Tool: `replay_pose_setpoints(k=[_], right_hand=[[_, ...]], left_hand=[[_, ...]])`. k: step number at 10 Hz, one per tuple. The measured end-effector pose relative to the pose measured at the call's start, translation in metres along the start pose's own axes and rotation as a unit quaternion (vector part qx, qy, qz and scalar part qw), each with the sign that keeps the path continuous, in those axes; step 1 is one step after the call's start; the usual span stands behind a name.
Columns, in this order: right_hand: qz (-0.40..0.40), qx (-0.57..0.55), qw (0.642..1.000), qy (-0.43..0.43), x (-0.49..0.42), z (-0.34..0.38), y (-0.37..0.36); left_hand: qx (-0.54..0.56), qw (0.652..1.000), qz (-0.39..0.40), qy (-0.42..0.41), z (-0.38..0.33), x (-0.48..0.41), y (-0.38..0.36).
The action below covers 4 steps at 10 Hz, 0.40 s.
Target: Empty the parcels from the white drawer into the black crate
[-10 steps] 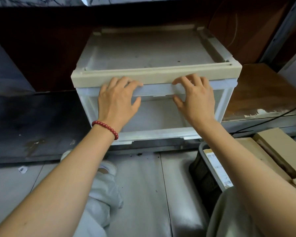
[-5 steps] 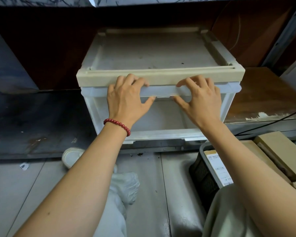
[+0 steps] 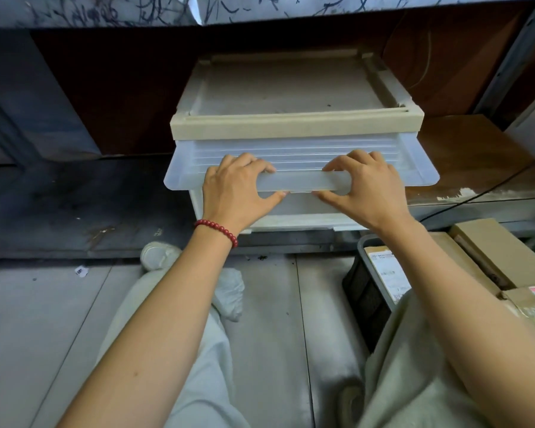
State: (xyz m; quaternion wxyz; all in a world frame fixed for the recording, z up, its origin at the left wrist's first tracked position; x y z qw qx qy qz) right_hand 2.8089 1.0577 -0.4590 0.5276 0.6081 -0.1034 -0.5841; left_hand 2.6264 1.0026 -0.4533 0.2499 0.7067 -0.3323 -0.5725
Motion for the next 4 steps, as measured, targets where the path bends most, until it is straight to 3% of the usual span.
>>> replay_pose_setpoints(k=[4], right_hand=[[0.067,0.03,0.997,0.03,0.068,0.009,0.02]], left_hand=[[-0.006,0.998,0.015,-0.066,-0.033,0.071,0.015]])
Point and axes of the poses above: each hand's wrist, its own x-axis away from the middle knuckle, its own y-axis out of the back of the hand, z = x × y, the point moved 9 cm from there along -x, towards the middle knuckle, and after that the axes turned 13 degrees about -z, right-handed, at the moved point
